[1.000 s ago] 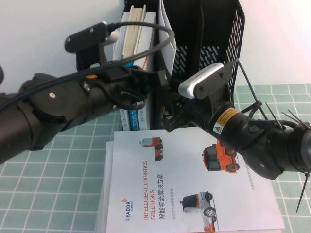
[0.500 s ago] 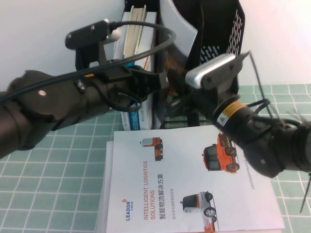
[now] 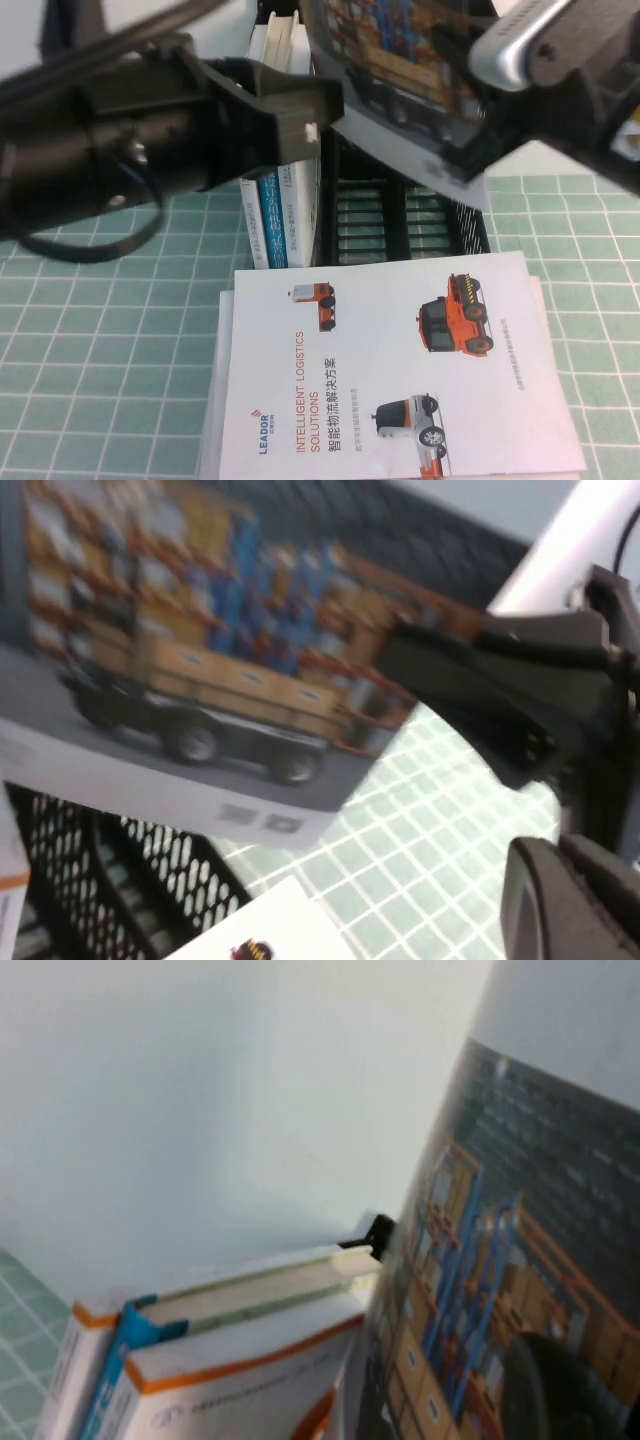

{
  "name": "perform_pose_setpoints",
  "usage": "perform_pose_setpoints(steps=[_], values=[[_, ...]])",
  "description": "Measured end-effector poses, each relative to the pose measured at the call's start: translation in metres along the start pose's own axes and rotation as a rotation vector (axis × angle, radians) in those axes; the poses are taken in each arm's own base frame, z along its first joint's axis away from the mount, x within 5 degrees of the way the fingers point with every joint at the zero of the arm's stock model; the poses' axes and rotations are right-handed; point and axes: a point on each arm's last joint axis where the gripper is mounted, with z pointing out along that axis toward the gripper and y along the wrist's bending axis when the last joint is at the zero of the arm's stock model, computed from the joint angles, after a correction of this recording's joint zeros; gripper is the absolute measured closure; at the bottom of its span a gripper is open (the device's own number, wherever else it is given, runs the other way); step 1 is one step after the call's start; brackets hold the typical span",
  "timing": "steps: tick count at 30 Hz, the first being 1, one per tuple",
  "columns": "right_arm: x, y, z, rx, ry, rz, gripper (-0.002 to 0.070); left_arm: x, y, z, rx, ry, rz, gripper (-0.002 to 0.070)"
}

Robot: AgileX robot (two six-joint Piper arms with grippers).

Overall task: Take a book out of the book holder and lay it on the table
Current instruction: Pick up the right side book from the book shelf, then place the picked book on the book

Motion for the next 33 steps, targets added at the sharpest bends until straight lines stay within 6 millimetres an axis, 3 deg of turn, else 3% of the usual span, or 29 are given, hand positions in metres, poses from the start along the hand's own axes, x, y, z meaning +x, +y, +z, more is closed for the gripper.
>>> perform_pose_setpoints(steps=[4, 9, 14, 18, 27, 33], values=[[-0.02, -0.009, -0.036, -0.031, 0.091, -0.118, 0.0657, -0.004, -0.012, -0.017, 0.037, -0.015, 0.024, 0.0678], [-0.027, -0.017, -0.075, -0.049, 0.246, -0.175, 0.0657, -0.001, -0.024, -0.032, 0.094, 0.024, 0.045, 0.0677], [-0.017, -0.016, -0.092, -0.095, 0.429, -0.177, 0.0658, 0.007, -0.032, -0.041, 0.157, 0.119, 0.055, 0.0678], [-0.005, 0.003, -0.083, -0.212, 0.51, -0.179, 0.0658, 0.011, -0.034, -0.042, 0.172, 0.16, 0.047, 0.0678], [0.027, 0.089, -0.042, -0.539, 0.615, -0.3, 0.0659, 0.012, -0.034, -0.042, 0.172, 0.175, 0.044, 0.0678], [0.044, 0.139, -0.03, -0.671, 0.626, -0.397, 0.0659, 0.017, -0.031, -0.043, 0.14, 0.225, 0.054, 0.0678]])
